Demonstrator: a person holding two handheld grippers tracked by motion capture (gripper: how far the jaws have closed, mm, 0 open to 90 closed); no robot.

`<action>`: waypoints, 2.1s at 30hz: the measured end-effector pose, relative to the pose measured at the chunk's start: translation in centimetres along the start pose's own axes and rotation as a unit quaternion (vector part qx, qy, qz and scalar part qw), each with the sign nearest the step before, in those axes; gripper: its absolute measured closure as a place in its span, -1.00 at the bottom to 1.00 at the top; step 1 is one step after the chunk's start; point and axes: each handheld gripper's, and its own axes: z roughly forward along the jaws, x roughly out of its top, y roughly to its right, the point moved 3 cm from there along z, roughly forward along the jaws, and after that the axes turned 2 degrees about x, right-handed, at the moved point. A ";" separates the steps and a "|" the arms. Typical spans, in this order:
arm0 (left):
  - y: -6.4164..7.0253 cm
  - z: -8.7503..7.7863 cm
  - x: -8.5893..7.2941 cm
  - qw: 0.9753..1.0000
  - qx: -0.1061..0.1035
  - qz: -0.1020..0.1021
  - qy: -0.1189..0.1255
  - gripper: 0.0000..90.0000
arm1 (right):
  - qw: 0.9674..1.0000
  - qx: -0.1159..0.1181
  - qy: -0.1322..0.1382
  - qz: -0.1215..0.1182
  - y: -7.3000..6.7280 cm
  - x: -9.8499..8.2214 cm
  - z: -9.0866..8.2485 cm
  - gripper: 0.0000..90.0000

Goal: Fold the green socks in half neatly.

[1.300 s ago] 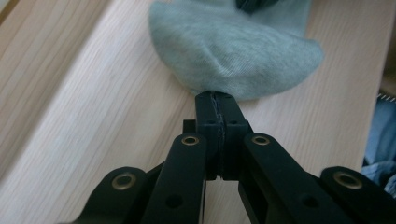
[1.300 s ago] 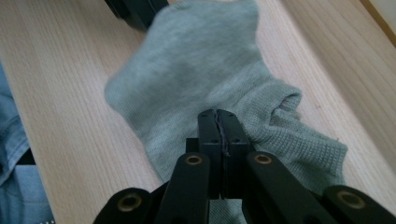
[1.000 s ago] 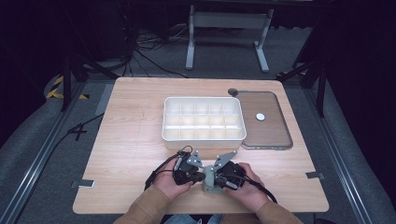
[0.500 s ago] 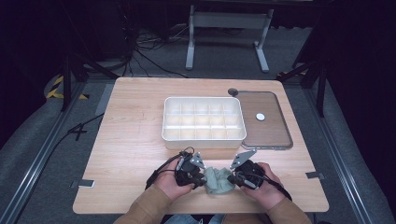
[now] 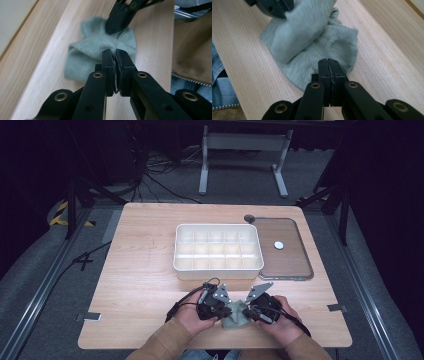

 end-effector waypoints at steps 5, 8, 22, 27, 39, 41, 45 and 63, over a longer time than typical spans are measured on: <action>0.6 0.5 0.5 1.000 0.009 0.017 0.006 0.50 | 1.000 0.003 0.008 0.002 0.1 -0.2 -0.1 1.00; 0.1 -0.9 0.3 0.999 0.035 -0.006 0.025 0.42 | 1.000 0.003 0.014 -0.002 0.0 -0.3 -0.6 1.00; 0.3 1.0 -0.2 0.995 0.021 -0.068 -0.068 0.75 | 1.000 -0.007 -0.001 -0.008 -0.1 -0.6 -0.4 1.00; 0.6 1.3 0.6 0.998 0.027 -0.048 -0.038 0.85 | 1.000 -0.001 0.002 -0.002 0.0 -0.6 -0.3 1.00; 2.4 2.5 0.7 0.999 0.019 -0.022 -0.046 0.62 | 1.000 0.001 0.009 0.007 0.0 -0.8 -0.3 1.00; 2.7 1.9 0.8 0.999 0.032 -0.017 -0.040 0.59 | 1.000 0.002 0.009 0.009 0.0 -0.8 -0.3 1.00; 2.5 0.5 0.7 0.997 0.041 -0.055 -0.027 0.54 | 1.000 0.003 0.010 0.006 0.0 -0.8 -0.3 1.00; 2.5 3.1 0.8 0.993 0.074 -0.069 -0.053 0.40 | 1.000 0.000 0.008 0.006 -0.1 -0.8 -0.2 1.00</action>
